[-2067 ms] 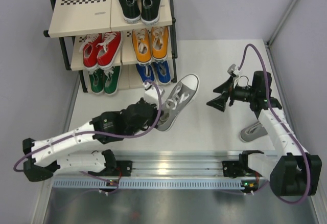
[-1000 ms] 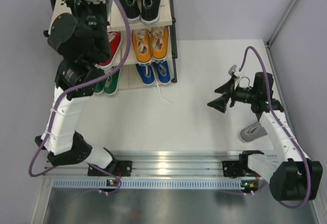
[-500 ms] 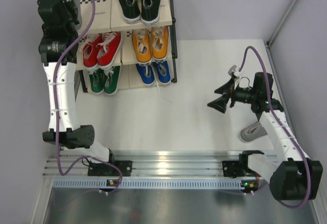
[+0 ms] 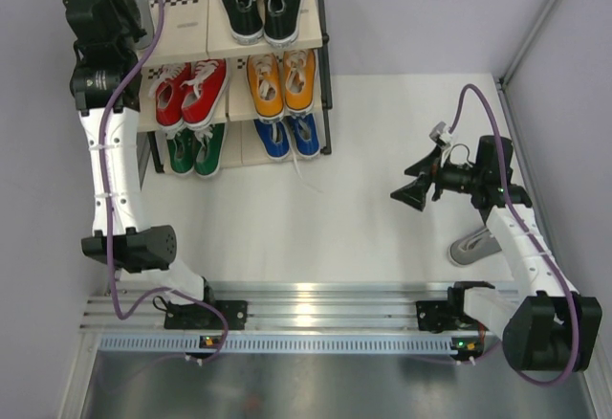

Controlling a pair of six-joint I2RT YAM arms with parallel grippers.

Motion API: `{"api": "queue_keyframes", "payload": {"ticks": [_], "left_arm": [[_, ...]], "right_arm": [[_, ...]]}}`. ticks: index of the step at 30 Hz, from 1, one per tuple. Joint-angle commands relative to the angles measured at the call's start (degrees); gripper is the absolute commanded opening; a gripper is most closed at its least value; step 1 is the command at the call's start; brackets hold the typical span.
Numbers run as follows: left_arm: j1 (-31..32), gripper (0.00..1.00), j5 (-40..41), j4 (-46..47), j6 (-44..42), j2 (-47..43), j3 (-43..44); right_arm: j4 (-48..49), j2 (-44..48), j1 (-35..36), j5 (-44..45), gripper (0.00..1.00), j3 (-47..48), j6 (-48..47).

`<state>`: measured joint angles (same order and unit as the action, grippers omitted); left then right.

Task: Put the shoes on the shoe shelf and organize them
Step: Place the shoe at the shoe shelf.

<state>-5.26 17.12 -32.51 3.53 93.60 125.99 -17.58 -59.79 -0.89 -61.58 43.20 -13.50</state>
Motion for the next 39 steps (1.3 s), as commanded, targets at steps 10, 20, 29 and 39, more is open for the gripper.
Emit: {"api": "queue_keyframes", "payload": {"ticks": [10,20,29,39], "left_arm": [[-0.2,0.35,-1.9,3.2,3.5,1.1,2.0],[-0.2,0.42,-0.8,3.2,3.8,-0.5,3.4],[-0.1,0.62,-5.9,3.2,6.8,-6.9,4.2],[-0.2,0.68,-14.9,3.2,8.9,-21.2,-14.5]], "right_arm": [[1.0,-0.2,-1.1,-1.2,0.99,2.9,-1.2],[1.0,-0.2,-1.5,-1.1,0.99,2.9,-1.3],[1.4,-0.2,-1.6,-1.1,0.99,2.6,-1.3],[-3.0,0.0,-4.3,5.9,1.00,4.7,-7.5]]}}
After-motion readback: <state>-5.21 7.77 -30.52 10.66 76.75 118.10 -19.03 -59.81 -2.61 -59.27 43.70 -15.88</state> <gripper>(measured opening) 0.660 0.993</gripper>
